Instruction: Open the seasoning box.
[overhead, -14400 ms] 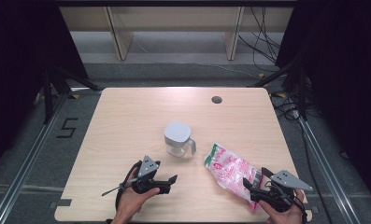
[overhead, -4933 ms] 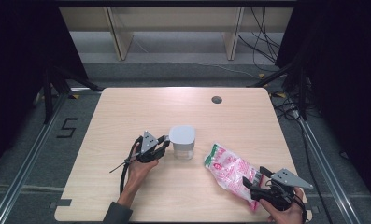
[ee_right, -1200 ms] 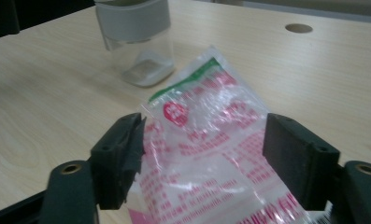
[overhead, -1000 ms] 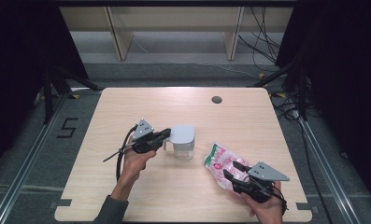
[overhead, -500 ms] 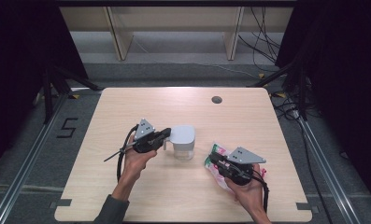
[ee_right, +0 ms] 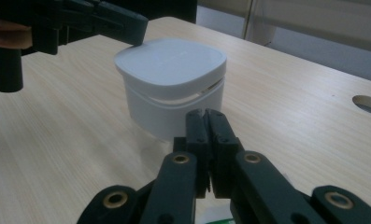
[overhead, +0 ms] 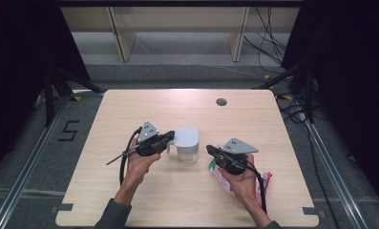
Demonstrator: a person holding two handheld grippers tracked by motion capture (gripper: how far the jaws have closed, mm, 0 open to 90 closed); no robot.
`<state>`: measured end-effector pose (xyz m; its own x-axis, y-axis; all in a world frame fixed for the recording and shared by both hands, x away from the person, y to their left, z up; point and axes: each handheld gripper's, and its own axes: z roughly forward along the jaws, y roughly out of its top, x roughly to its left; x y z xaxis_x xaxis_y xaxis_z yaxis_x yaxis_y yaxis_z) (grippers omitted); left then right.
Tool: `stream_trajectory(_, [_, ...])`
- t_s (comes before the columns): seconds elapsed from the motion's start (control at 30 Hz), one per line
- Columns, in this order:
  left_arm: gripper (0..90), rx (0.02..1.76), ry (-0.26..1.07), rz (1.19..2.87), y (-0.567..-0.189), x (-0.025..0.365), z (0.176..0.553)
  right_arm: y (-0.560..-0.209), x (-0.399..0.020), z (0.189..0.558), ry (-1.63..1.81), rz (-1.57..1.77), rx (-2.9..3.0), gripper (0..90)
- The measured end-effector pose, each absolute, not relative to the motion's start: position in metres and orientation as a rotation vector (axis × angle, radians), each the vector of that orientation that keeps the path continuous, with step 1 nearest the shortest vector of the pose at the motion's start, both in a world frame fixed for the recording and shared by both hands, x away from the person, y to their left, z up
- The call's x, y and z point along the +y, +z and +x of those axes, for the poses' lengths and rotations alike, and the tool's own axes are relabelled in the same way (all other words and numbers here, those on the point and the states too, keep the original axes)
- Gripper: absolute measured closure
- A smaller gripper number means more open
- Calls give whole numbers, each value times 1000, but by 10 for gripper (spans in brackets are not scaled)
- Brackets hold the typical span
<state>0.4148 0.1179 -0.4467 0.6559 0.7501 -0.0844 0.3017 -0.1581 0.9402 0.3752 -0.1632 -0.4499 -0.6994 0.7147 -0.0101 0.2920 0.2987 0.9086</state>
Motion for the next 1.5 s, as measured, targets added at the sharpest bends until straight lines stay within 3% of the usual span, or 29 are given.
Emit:
stream_trajectory(1.07, [848,861,488,1724,-448,125,415,-449,-138,397,1312,842,2204,900])
stream_trajectory(1.17, [804,844,485,1693,-445,131,410,-446,-137,398,1323,856,2191,900])
stream_trajectory(1.5, [459,875,517,1739,-451,138,391,-441,-133,399,1354,850,2174,900])
